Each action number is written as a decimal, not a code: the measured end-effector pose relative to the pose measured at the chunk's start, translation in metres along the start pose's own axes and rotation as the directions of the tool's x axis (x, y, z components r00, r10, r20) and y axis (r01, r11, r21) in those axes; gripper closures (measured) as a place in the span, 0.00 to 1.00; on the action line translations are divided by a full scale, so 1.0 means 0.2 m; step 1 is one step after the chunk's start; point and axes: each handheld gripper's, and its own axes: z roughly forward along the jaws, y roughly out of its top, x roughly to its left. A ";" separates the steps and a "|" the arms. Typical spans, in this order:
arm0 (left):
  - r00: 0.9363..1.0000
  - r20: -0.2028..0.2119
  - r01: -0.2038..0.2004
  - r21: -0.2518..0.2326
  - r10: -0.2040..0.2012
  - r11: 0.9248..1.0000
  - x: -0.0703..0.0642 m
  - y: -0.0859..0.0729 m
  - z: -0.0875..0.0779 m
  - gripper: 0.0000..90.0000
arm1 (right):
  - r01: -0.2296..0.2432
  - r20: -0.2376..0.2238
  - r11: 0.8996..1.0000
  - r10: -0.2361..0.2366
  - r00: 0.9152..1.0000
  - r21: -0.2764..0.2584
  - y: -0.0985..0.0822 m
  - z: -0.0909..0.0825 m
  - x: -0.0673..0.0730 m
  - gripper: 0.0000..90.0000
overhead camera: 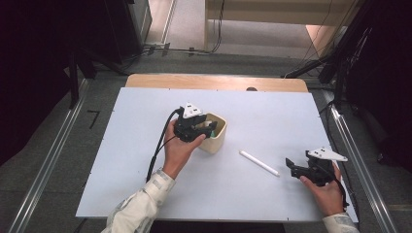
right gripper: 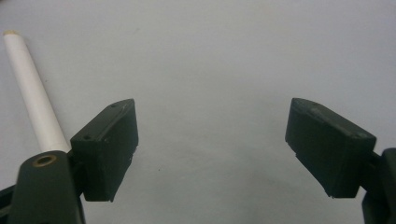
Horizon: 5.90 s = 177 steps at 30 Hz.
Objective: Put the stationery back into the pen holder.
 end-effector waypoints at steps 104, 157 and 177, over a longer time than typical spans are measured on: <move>0.992 -0.109 -0.041 0.228 0.067 0.973 0.20 -0.61 -0.27 0.43 | 0.003 0.004 1.000 -0.003 1.000 -0.004 0.00 -0.01 0.00 0.17; 0.999 -0.024 0.052 0.168 -0.048 0.984 0.19 -0.56 -0.31 0.91 | 0.001 0.008 1.000 -0.001 1.000 -0.004 0.00 -0.01 0.00 0.17; 0.998 0.003 0.062 0.041 -0.062 0.997 0.17 -0.32 -0.39 0.91 | 0.003 0.003 1.000 -0.003 1.000 -0.002 0.00 0.00 0.00 0.17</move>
